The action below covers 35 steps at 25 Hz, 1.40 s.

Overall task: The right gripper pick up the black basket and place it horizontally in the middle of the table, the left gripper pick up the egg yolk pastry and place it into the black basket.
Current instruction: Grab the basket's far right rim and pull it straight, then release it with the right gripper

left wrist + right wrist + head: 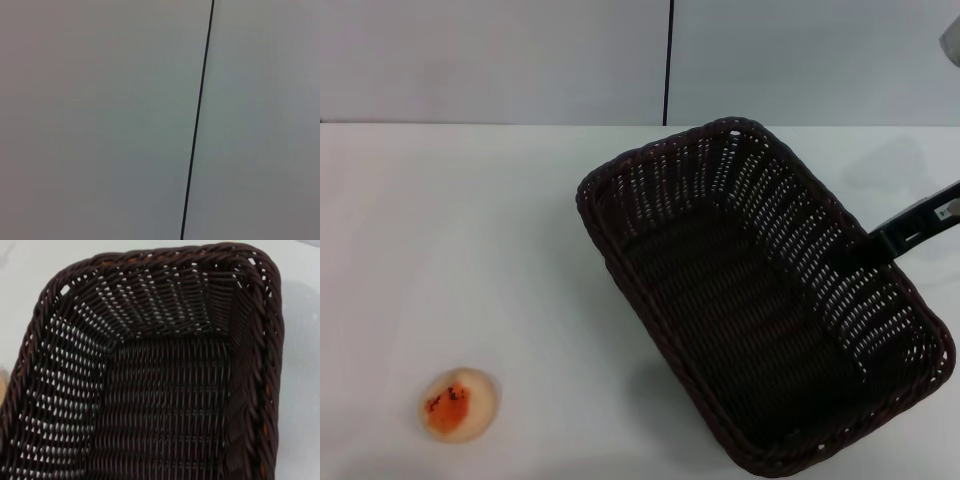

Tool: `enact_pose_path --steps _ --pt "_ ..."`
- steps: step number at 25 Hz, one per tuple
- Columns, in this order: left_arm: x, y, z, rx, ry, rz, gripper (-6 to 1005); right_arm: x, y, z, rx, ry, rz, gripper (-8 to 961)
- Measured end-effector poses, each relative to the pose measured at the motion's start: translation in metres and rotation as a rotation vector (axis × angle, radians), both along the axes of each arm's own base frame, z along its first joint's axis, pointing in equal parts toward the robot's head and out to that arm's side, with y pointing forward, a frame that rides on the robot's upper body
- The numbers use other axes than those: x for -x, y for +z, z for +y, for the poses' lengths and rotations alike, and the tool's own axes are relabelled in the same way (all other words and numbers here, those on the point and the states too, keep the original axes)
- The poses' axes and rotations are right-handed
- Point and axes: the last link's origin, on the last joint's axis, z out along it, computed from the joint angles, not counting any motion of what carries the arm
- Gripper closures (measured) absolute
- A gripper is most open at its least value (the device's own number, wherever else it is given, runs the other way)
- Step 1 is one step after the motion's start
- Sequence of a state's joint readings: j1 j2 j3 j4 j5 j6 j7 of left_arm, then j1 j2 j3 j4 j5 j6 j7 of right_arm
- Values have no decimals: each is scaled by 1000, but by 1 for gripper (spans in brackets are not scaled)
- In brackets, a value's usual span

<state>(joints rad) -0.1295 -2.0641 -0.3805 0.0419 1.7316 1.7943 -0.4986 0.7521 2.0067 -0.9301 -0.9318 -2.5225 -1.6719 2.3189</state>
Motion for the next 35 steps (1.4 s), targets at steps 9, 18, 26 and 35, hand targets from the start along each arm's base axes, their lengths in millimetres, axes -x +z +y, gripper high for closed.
enact_pose_path --steps 9,18,26,35 --pt "-1 0 2 0 -5 -1 445 7 13 3 -60 30 149 762" --pt "-2 0 5 -3 -9 -3 443 19 26 8 -127 111 307 761" --pt "-3 -1 6 -3 -13 -9 441 39 38 11 -114 222 360 762" --pt "-3 -1 6 -1 -18 -26 439 71 63 19 -87 479 321 763"
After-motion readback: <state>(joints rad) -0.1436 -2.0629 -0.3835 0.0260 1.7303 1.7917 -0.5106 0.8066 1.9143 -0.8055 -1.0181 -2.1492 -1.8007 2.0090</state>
